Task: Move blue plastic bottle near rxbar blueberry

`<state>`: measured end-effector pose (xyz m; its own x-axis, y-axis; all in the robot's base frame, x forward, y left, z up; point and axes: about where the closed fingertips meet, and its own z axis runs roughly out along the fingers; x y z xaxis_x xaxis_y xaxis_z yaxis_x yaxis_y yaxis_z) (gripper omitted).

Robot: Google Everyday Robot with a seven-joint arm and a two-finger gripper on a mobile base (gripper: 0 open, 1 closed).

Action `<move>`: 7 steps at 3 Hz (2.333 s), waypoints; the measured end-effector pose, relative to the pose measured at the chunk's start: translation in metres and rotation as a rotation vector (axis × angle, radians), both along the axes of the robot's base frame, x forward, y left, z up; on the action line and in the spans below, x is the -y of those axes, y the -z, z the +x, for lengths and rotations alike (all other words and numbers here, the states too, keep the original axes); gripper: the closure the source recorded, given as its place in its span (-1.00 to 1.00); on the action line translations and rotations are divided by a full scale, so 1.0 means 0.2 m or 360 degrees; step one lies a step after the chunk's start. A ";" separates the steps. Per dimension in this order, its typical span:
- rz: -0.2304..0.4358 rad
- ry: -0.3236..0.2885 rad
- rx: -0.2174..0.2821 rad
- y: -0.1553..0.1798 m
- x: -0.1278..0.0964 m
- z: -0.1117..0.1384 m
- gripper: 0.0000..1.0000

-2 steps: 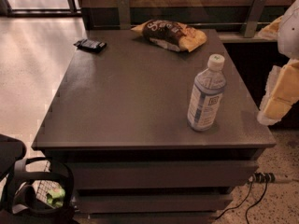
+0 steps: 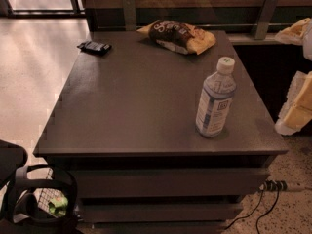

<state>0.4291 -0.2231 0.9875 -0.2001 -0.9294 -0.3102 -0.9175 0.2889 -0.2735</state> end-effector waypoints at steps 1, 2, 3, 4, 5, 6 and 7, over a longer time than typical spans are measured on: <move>0.0292 -0.0068 0.0113 -0.01 0.11 -0.07 -1.00; 0.0670 -0.0173 0.0203 0.05 0.12 -0.05 -1.00; 0.0978 -0.0235 0.0255 0.04 0.05 -0.04 -1.00; 0.1219 -0.0237 0.0277 0.03 -0.01 -0.03 -1.00; 0.1280 -0.0241 0.0283 0.01 -0.03 -0.03 -1.00; 0.1293 -0.0246 0.0277 0.02 -0.04 -0.02 -1.00; 0.1321 -0.0250 0.0268 0.05 -0.08 0.00 -1.00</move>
Offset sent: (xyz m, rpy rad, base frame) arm -0.0196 -0.0043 0.0184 0.7575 -0.1818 0.1989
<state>0.4301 -0.2079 0.9780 0.0215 -0.4015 -0.9156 -0.9297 0.3287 -0.1660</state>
